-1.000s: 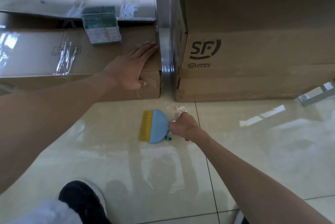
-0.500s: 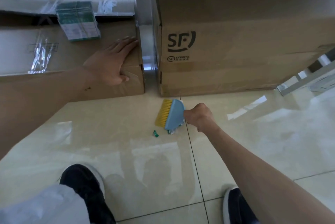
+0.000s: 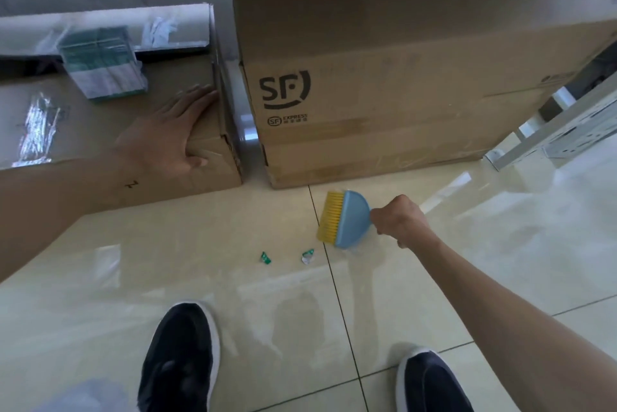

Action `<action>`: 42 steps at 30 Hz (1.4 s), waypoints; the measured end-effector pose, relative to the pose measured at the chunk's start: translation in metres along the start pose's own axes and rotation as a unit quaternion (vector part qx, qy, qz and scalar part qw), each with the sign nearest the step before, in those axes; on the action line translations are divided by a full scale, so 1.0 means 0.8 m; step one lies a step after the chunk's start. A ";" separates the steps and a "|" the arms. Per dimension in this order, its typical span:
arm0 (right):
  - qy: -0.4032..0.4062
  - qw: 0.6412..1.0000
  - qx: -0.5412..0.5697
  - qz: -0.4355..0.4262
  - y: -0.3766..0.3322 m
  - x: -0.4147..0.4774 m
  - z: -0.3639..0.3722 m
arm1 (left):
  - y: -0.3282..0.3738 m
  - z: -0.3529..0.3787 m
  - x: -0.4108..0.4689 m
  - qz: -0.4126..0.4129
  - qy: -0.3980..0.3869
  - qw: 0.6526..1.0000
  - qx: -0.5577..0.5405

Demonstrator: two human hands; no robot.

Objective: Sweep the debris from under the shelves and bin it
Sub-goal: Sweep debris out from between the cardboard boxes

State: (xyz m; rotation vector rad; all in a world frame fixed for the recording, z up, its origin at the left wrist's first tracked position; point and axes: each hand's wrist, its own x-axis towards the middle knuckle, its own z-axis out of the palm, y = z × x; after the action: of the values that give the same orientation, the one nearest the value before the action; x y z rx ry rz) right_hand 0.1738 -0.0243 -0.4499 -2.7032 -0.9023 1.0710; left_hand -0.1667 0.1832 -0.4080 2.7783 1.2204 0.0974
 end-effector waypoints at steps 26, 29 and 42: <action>-0.069 0.981 -0.127 -0.133 -0.044 -0.054 0.086 | 0.000 -0.002 -0.001 -0.010 -0.006 1.000 0.008; -0.037 0.985 -0.125 -0.116 -0.038 -0.045 0.064 | 0.003 -0.004 0.001 -0.005 -0.001 1.000 -0.001; 0.018 0.982 -0.148 -0.115 -0.026 -0.059 0.032 | 0.067 -0.099 0.007 -0.011 -0.059 0.991 -0.118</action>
State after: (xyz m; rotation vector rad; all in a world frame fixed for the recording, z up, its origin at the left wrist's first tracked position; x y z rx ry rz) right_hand 0.1194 -0.0365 -0.4349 -2.7395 -1.4286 0.9010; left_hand -0.1318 0.1568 -0.3225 2.5287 1.1314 0.0696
